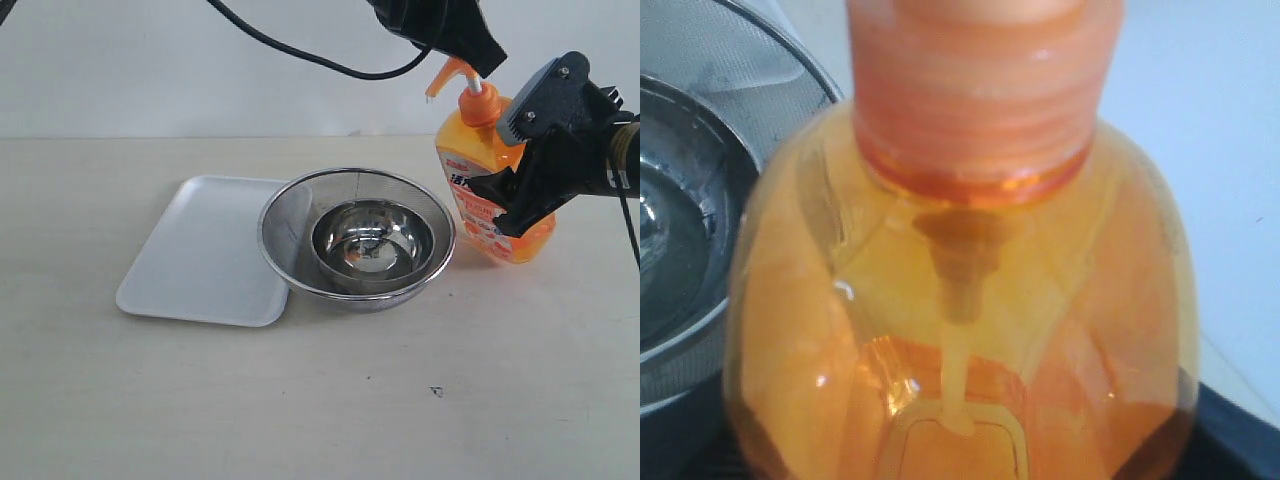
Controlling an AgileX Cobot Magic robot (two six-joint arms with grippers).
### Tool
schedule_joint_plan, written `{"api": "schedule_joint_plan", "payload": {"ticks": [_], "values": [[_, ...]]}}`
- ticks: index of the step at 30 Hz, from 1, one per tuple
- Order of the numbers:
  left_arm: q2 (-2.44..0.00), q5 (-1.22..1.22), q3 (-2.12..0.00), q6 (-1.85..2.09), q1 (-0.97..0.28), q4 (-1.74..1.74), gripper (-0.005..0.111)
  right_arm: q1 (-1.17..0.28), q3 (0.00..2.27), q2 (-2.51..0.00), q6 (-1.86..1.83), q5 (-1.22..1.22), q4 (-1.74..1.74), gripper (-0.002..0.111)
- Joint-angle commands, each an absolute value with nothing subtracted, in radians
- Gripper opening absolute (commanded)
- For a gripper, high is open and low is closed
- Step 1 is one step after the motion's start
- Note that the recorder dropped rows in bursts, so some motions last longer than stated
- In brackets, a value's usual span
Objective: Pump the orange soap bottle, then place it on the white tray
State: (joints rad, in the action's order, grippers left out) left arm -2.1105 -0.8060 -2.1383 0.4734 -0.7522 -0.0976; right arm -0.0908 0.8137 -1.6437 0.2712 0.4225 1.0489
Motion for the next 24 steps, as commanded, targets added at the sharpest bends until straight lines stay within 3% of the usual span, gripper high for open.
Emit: {"api": "schedule_joint_plan", "payload": {"ticks": [1,24], "values": [[-2.158,-0.906,-2.117,0.466,-0.754,-0.107,0.005,-0.091,0.828,-1.628,0.286,0.497,1.03,0.0],[-2.158,-0.891,-2.117,0.466,-0.754,-0.107,0.005,-0.091,0.828,-1.628,0.289,0.497,1.031,0.0]]}}
